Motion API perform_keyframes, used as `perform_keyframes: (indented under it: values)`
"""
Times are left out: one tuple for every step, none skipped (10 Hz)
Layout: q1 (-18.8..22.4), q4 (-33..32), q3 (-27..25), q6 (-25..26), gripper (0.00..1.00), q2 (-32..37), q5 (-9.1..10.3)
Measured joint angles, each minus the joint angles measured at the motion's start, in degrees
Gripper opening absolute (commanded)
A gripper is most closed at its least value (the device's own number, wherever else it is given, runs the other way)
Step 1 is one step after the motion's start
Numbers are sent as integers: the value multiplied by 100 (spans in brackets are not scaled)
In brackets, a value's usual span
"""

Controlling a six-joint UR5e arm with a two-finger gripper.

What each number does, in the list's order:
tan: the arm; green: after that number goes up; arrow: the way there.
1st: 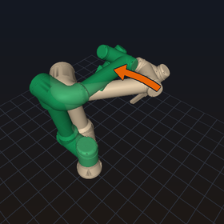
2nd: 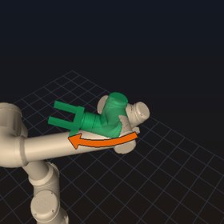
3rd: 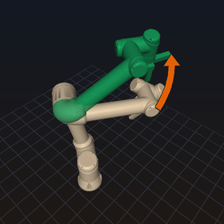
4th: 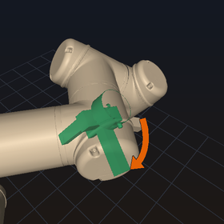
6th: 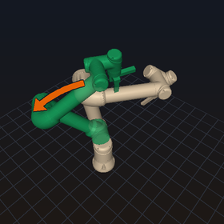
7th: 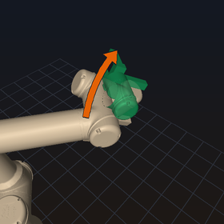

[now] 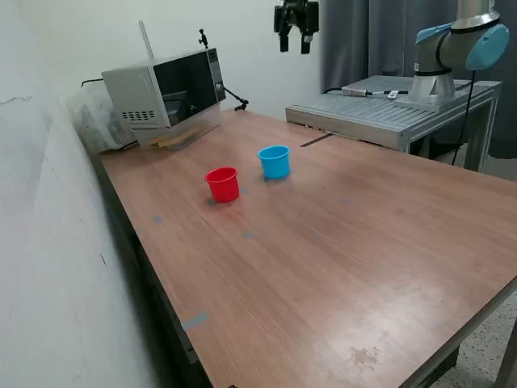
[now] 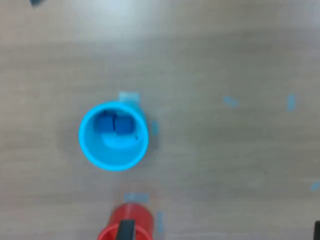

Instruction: Place red objects in the red bin, and blue objects in the blue bin.

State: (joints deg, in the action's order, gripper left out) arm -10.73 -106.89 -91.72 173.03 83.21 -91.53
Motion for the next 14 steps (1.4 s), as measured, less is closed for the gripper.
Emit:
perform_keyframes:
  values:
    - [139,439,-2,16,100,377,-90]
    - [328,844,24,36,100,710,-219]
    - [535,1219,50,53,100,998,-342]
    - [727,1545,60,64,100,1240,-431]
    - [917,1786,44,72,100,1432,-484]
    - [1123,1951,-2,80,100,1581,-516]
    - [1318,2057,-64,84,100,1691,-536]
    - [1473,2125,-124,86,100,1767,-551]
    - [1582,2166,-169,87,100,1814,-561]
    - [1652,2190,-198,87,100,1843,-567]
    - [1696,2205,-217,80,100,1860,-571]
    - [1721,2213,-230,70,100,1869,-575]
    - [1721,2218,-236,59,100,1873,-578]
    - [1711,2221,-238,49,100,1874,-581]
